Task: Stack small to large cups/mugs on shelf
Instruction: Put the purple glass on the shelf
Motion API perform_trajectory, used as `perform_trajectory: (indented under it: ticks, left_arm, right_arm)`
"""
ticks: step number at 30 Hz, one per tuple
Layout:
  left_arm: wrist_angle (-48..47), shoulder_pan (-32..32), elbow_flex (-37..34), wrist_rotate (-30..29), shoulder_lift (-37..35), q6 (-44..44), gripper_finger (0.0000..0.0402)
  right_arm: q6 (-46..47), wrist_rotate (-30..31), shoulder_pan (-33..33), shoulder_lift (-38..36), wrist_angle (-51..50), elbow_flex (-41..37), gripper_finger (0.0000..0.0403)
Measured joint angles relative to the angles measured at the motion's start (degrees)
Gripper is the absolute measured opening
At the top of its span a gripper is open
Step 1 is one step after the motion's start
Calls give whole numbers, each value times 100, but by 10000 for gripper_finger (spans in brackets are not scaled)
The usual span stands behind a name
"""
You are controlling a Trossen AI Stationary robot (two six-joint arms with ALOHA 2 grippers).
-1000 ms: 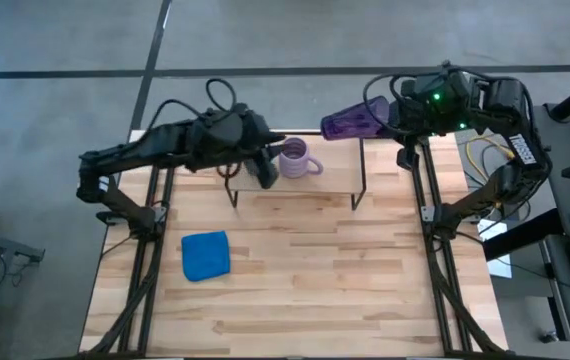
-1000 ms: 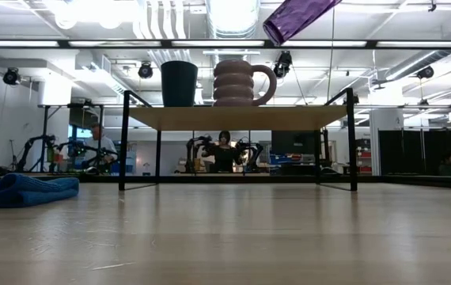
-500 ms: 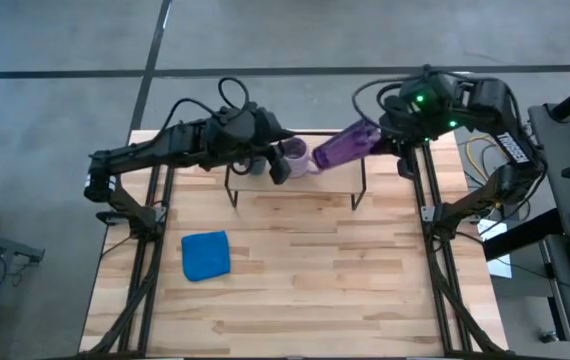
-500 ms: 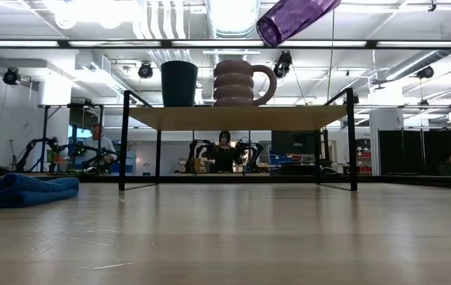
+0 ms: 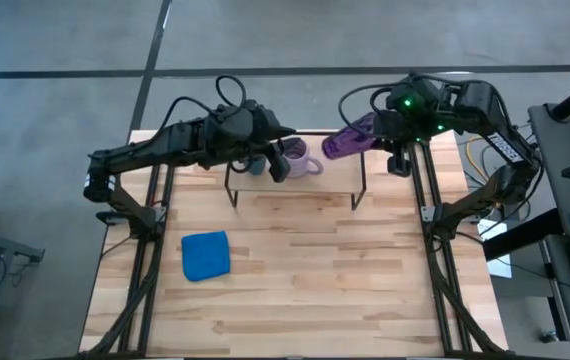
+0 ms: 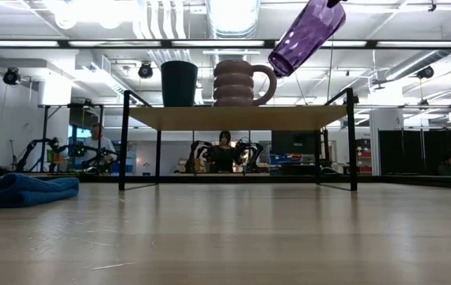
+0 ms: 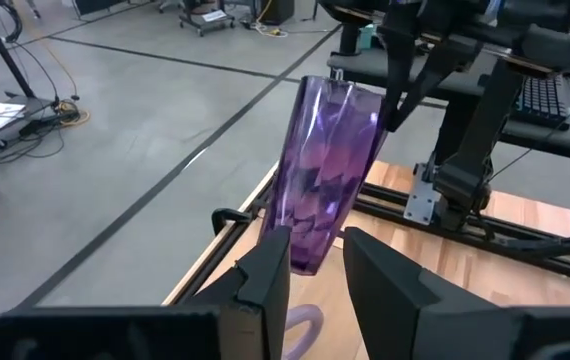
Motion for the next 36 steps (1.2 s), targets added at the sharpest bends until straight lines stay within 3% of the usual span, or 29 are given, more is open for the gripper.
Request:
perform_trajectory:
  ticks: [7,25,36]
  left_arm:
    - [8,51,0,-35,10,-43,83]
    - [530,360,-70,-70,690,-2,83]
    - [1260,974,-70,944,1195,6,83]
  right_arm:
    - [1633,-13,-24,-11,-4,-191,8]
    - [3407,-39,19,-19,-3,-376,8]
    - [3526,-310,17,-21,-2,-344,8]
